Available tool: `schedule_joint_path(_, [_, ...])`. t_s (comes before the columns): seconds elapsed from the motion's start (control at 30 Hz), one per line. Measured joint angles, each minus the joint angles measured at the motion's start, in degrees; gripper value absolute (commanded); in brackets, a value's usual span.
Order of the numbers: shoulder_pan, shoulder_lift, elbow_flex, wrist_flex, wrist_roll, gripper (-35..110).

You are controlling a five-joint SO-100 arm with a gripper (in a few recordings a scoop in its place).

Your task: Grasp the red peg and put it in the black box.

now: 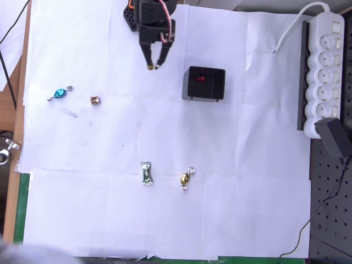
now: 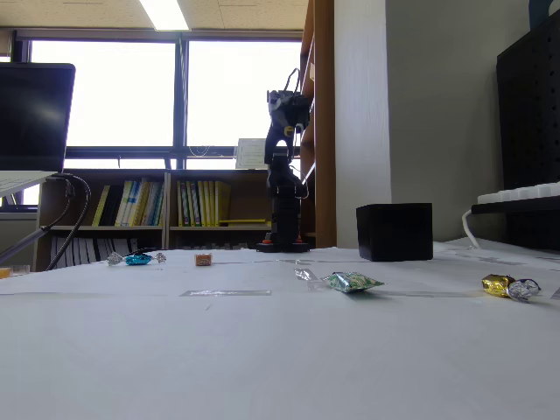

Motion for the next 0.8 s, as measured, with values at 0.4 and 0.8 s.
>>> schedule_joint_path(0.4, [1.3,-24.9,-40.6,-7.8,-4.2,0])
schedule_joint_path(0.8, [1.6,-34.1,-61.7,-15.2,0.4,0])
